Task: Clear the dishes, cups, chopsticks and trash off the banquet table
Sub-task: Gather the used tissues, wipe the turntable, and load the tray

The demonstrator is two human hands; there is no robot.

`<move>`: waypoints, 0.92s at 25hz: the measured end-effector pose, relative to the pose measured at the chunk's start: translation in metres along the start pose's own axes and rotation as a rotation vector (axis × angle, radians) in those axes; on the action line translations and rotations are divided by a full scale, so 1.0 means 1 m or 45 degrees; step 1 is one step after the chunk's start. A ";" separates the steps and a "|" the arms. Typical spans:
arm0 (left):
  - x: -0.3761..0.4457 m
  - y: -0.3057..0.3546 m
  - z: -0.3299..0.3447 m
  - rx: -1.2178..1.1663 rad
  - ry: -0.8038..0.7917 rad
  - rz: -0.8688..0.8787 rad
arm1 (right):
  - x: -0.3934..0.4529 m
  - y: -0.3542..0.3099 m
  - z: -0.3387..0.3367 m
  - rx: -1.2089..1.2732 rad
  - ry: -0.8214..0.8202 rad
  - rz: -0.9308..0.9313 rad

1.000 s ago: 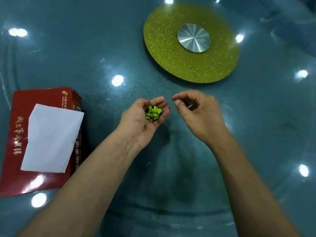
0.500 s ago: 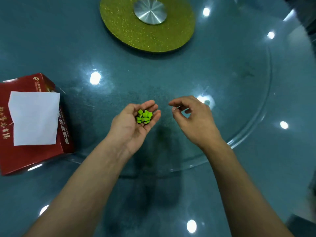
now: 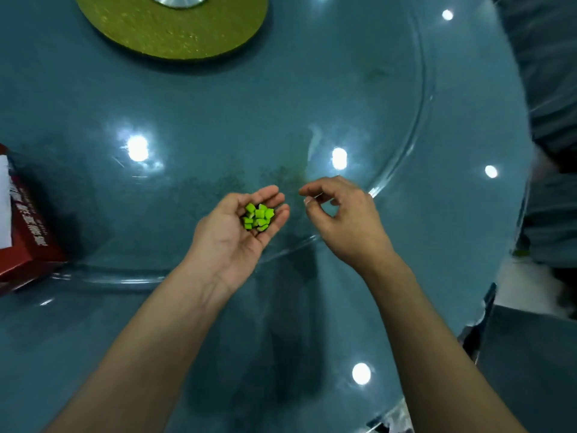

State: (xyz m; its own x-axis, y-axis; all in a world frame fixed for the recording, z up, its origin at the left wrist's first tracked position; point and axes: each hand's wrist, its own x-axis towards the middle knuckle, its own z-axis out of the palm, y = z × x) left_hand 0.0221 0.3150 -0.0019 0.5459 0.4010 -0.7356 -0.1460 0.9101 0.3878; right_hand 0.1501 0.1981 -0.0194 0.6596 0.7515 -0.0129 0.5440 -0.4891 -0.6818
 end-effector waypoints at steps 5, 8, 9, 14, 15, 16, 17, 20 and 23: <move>-0.025 -0.056 0.018 0.111 -0.030 -0.063 | -0.052 0.031 -0.036 0.012 0.095 0.050; -0.041 -0.096 0.030 0.164 -0.083 -0.106 | -0.088 0.053 -0.062 0.012 0.154 0.082; -0.047 -0.110 0.035 0.195 -0.096 -0.119 | -0.101 0.062 -0.071 0.008 0.179 0.094; -0.067 -0.171 0.051 0.294 -0.201 -0.189 | -0.158 0.101 -0.108 -0.009 0.230 0.224; -0.074 -0.200 0.058 0.340 -0.222 -0.224 | -0.184 0.119 -0.124 -0.012 0.266 0.271; -0.078 -0.214 0.063 0.367 -0.227 -0.251 | -0.197 0.128 -0.132 -0.018 0.291 0.297; -0.079 -0.218 0.063 0.370 -0.241 -0.267 | -0.203 0.133 -0.133 -0.013 0.287 0.306; -0.087 -0.264 0.071 0.446 -0.273 -0.323 | -0.241 0.160 -0.151 0.000 0.335 0.377; -0.096 -0.303 0.074 0.528 -0.310 -0.365 | -0.276 0.188 -0.160 0.039 0.367 0.443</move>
State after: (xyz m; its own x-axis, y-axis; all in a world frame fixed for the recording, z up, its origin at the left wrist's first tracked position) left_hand 0.0746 -0.0067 -0.0079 0.6979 0.0633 -0.7134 0.3463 0.8421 0.4135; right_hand 0.1534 -0.1717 -0.0267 0.9204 0.3886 -0.0434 0.2518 -0.6740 -0.6945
